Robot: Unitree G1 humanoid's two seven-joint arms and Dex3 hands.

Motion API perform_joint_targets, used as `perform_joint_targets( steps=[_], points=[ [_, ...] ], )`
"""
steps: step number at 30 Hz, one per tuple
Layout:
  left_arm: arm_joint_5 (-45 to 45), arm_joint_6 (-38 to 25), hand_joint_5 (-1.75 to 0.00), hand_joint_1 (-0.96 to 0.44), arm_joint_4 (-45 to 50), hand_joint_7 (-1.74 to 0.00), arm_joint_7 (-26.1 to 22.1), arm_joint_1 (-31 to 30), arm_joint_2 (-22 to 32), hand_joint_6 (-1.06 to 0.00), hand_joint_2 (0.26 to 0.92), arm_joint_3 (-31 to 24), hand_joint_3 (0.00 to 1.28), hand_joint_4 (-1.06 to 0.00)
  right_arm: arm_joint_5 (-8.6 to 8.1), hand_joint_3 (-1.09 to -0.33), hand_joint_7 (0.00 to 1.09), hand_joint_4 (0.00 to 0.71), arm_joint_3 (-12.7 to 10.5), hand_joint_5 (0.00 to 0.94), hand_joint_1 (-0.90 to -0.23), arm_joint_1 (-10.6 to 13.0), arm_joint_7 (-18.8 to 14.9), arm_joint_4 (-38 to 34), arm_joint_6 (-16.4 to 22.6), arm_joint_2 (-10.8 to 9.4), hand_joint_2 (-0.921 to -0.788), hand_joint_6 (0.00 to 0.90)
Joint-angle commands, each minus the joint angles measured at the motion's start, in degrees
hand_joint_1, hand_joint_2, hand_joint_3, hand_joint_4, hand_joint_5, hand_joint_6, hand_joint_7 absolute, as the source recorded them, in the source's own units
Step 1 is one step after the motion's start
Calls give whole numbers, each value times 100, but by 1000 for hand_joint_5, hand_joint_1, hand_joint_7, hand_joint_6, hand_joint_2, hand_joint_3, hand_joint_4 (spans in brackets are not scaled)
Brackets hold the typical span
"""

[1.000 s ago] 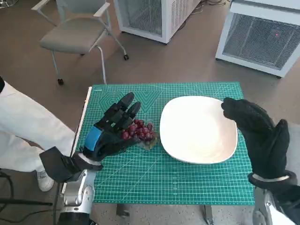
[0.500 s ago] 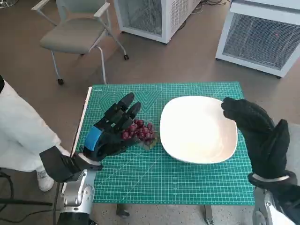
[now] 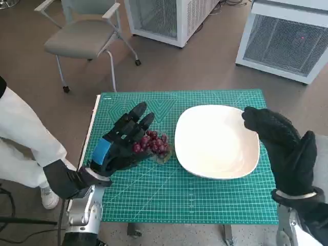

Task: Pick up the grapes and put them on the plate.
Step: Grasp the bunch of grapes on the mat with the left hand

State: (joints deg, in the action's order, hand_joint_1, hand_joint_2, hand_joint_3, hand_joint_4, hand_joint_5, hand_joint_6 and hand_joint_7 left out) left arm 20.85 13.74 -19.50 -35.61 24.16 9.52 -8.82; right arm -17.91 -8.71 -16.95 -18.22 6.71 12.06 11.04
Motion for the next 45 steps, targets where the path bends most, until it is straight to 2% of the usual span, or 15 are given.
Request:
perform_joint_targets(
  steps=[1,9,14,17,19,21,24,33,40,45],
  points=[
    [47,-63,-6,-332,118,-5,3,-64,26,-319,921,-2,26,-263,-12,-597,913,289,0,397,-538,100,9,-20,-94,-7,-921,134],
    [-3,-66,-6,-335,167,-5,41,-77,43,-319,921,5,26,-266,-10,-598,915,288,-1,399,-538,95,9,-12,-114,0,-921,133],
    [-579,294,-3,-341,114,-3,268,-26,253,-316,921,111,29,-261,-12,-598,916,287,-6,400,-537,96,3,-8,-121,9,-921,133],
    [-1917,657,-1,-356,228,-1,875,11,750,-293,919,367,28,-236,-15,-598,916,287,-9,401,-537,95,-3,-5,-125,17,-921,132],
    [-3081,642,0,-372,513,0,1396,19,1169,-265,913,596,23,-198,-20,-598,917,286,-14,401,-538,93,-8,-9,-128,22,-921,132],
    [-3818,304,0,-382,849,-1,1651,24,1393,-247,899,769,15,-161,-26,-598,917,286,-20,402,-537,89,-12,-17,-131,26,-921,132],
    [-4448,-320,0,-363,1242,-4,1712,72,1521,-242,860,975,5,-117,-34,-599,918,287,-25,404,-537,84,-15,-31,-134,27,-921,131],
    [-5881,-1640,0,-199,1495,-9,1750,396,1445,-262,784,1646,0,-77,-15,-599,919,288,2,413,-537,112,-14,-4,-120,8,-921,129],
    [-6620,-2609,-1,-158,1390,-7,1486,683,1256,-269,763,2166,0,-78,27,-601,922,281,-3,418,-529,134,1,-10,-66,8,-921,126],
    [-6745,-2951,-3,-156,1135,-6,1426,891,1172,-272,759,2435,0,-84,28,-603,923,276,-11,420,-526,139,7,-7,-66,7,-921,125]
  ],
)
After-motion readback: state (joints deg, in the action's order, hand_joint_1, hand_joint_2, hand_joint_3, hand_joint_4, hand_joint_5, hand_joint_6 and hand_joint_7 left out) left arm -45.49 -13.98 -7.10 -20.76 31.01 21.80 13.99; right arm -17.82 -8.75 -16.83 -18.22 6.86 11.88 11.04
